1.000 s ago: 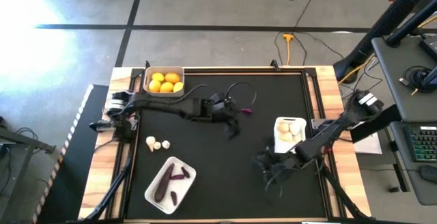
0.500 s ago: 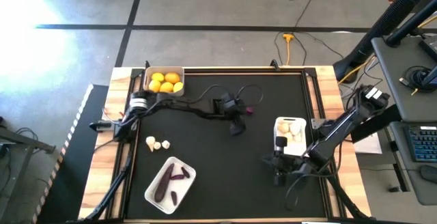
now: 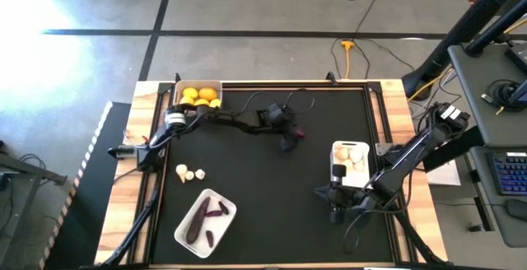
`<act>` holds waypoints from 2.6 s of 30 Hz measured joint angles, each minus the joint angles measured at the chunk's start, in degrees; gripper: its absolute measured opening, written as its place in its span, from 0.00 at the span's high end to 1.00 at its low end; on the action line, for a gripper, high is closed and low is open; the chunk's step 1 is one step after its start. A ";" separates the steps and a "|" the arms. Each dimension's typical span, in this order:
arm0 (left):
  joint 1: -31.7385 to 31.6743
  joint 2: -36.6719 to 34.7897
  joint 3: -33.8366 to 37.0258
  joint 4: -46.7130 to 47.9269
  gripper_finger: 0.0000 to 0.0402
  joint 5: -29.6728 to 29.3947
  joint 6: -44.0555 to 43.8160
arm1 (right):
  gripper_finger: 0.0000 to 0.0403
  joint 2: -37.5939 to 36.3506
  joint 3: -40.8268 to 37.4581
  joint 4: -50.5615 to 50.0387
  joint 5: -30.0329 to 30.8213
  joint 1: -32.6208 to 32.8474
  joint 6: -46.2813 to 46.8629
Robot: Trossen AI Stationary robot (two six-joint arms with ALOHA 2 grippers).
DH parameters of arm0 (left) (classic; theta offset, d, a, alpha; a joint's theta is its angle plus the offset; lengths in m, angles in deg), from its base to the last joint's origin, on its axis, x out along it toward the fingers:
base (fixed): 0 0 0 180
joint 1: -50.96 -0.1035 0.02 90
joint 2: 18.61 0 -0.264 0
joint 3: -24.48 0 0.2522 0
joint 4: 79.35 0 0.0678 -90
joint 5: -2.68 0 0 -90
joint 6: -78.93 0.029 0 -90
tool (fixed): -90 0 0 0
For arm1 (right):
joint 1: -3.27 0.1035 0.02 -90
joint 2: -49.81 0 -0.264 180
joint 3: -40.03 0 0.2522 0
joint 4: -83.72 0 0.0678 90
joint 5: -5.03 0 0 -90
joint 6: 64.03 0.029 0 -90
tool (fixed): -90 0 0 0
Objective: Sort produce into baskets
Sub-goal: Put the eggplant into the bottom left white bin
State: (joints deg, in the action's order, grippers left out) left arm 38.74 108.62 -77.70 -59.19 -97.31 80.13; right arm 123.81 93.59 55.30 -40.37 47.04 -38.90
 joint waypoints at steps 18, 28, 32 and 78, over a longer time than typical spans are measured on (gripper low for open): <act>-1.45 4.88 -0.07 -7.47 0.37 6.84 -1.02 | 0.93 0.00 -0.05 -0.03 0.01 0.00 -0.17; -1.39 3.65 -0.12 -4.37 0.76 7.64 -8.52 | 0.93 0.00 -0.34 -0.04 0.02 0.00 -0.22; -0.61 1.15 -3.66 4.62 0.95 9.07 -8.79 | 0.93 0.00 -0.99 -0.06 0.02 0.00 -0.22; 57.03 -10.83 -12.57 83.61 0.96 6.88 -66.78 | 0.93 2.43 -3.65 4.84 3.54 -1.21 4.19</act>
State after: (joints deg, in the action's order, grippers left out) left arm 95.76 97.79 -90.27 24.42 -90.43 13.35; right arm 126.24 89.94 60.14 -36.83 45.84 -34.71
